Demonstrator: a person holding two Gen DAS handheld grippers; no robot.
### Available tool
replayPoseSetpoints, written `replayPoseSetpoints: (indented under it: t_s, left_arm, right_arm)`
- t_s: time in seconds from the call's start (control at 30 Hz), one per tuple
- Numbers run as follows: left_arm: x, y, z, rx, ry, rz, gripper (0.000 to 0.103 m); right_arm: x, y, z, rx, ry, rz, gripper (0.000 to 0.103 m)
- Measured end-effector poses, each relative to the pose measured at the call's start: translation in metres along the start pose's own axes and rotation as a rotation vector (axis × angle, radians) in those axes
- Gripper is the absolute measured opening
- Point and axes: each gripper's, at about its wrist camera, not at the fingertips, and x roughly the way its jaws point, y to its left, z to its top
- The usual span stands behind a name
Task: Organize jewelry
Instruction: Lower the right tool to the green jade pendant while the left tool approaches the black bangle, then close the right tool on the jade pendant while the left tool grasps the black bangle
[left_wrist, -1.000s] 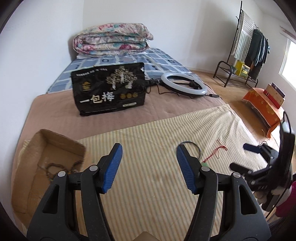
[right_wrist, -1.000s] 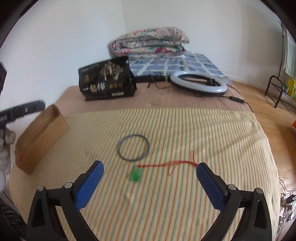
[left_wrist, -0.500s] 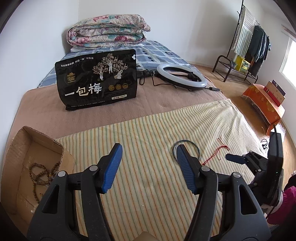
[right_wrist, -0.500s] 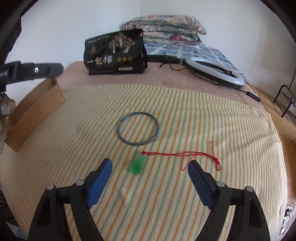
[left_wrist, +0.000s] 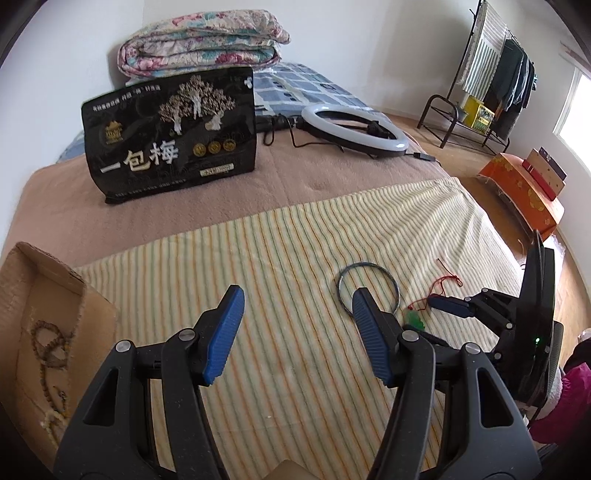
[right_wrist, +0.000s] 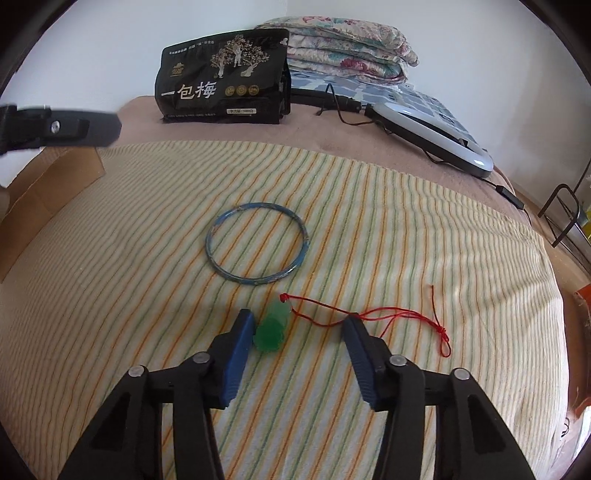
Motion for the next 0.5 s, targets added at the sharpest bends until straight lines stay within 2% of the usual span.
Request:
replayPoseSetpoints:
  t_s: [0.2,0.5]
  left_arm:
    - [0.026,-0.006,-0.007,-0.040,0.062,-0.070,0.063]
    - [0.055,-0.012,-0.007,-0.100,0.099,-0.157,0.063]
  right_arm:
    - [0.001,-0.022,0.000,0.024,0.004,-0.026,0.042]
    - [0.004,-0.041,0.000,0.040,-0.002,-0.019,0.037]
